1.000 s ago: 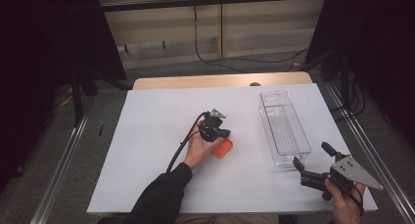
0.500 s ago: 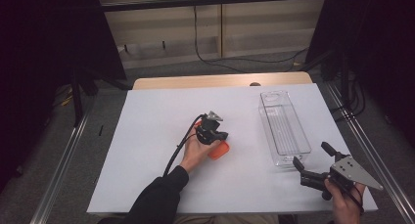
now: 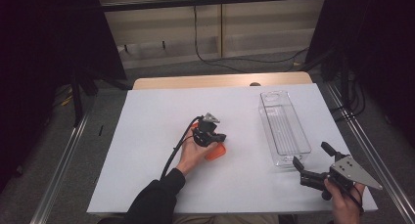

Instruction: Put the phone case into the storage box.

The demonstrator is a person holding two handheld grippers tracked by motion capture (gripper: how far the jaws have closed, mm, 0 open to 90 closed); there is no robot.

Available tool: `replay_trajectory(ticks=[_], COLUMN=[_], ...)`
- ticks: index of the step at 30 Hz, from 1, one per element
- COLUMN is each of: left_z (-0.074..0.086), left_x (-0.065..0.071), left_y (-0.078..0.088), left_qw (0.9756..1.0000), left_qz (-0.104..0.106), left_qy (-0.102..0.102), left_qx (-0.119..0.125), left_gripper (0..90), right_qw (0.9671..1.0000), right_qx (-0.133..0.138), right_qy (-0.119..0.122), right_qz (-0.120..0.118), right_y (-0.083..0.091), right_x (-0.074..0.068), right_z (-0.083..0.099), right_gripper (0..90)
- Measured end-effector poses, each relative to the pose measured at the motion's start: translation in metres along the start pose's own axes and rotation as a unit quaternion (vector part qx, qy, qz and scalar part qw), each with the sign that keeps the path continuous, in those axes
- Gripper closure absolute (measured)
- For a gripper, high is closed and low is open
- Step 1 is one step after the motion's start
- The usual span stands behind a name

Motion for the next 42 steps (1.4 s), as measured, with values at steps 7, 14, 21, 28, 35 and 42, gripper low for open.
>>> replay_trajectory(ticks=[7, 14, 21, 28, 35, 42], left_z=[0.004, 0.007, 0.016, 0.018, 0.023, 0.026], left_x=[0.001, 0.001, 0.001, 0.0, 0.001, 0.003], left_y=[0.004, 0.009, 0.017, 0.021, 0.025, 0.03], left_qw=[0.9999, 0.9997, 0.9998, 0.9997, 0.9998, 0.9997], left_qz=[0.002, 0.003, 0.006, 0.012, 0.016, 0.018], left_qy=[-0.01, -0.014, -0.014, -0.01, -0.006, -0.009], left_qx=[-0.01, -0.018, -0.013, -0.018, -0.011, -0.015], left_gripper=[90.0, 90.0, 90.0, 90.0, 90.0, 90.0], right_qw=[1.0, 1.0, 1.0, 1.0, 1.0, 1.0], right_qx=[-0.001, -0.003, -0.002, -0.004, -0.003, -0.002], right_qy=[-0.001, 0.001, 0.0, 0.002, 0.001, 0.002], right_qz=[-0.001, 0.0, 0.0, -0.001, -0.002, -0.004], right_y=[0.0, 0.0, 0.0, -0.001, -0.001, -0.002], right_x=[0.0, 0.0, 0.0, -0.001, -0.001, -0.002], right_z=[0.0, 0.0, 0.001, 0.001, 0.001, 0.0], right_gripper=[0.0, 0.0, 0.0, 0.0, 0.0, 0.0])
Point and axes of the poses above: each handheld gripper's, and its own axes: y roughly backward along the jaws, z roughly out of its underside, x roughly to its right, the point moved 7 cm from there along -y, roughly forward along the jaws, and after that the axes turned 3 degrees about x, right-handed, at the moved point
